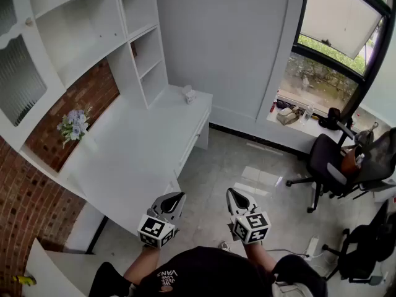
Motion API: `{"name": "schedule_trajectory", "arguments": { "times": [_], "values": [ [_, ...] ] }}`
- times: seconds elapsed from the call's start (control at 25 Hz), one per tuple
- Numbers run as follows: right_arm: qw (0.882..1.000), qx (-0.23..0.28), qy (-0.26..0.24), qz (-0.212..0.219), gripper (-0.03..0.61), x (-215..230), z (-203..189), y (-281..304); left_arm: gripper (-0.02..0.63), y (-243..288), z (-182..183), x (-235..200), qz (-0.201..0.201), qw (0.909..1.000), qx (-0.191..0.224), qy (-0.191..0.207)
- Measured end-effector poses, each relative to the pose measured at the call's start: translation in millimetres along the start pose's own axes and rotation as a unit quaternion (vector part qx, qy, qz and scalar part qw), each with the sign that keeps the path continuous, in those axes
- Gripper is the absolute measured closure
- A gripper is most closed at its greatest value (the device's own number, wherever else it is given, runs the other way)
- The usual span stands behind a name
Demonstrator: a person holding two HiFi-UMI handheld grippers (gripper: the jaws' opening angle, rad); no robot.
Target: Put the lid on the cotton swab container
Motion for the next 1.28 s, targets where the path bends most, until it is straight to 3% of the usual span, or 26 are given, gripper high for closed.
{"name": "schedule_trajectory", "arguments": {
  "times": [0.44, 0.96, 1.28],
  "values": [
    [0.999, 0.008, -0.006, 0.031, 0.580, 18, 6, -3, 0.609, 14, 4, 12, 0.013, 0.9998, -0.012, 0.005],
    [0.998, 0.003, -0.001, 0.055, 0.577, 81, 15, -16, 0.607, 52, 9, 56, 0.029, 0.9994, -0.017, -0.004],
    [0.996, -0.019, -0.014, 0.089, 0.504, 124, 24, -20, 0.586, 81, 2, 89, 0.059, 0.9976, -0.020, -0.028]
  ]
}}
Point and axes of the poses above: the fingertips, and each gripper's own axes: y forward along the fingers, x to its right, z out of its top, the point moved 10 cm from there along -y, backward along the fingers, and after that the axes turned 4 degrees about z, right-handed, at the moved point
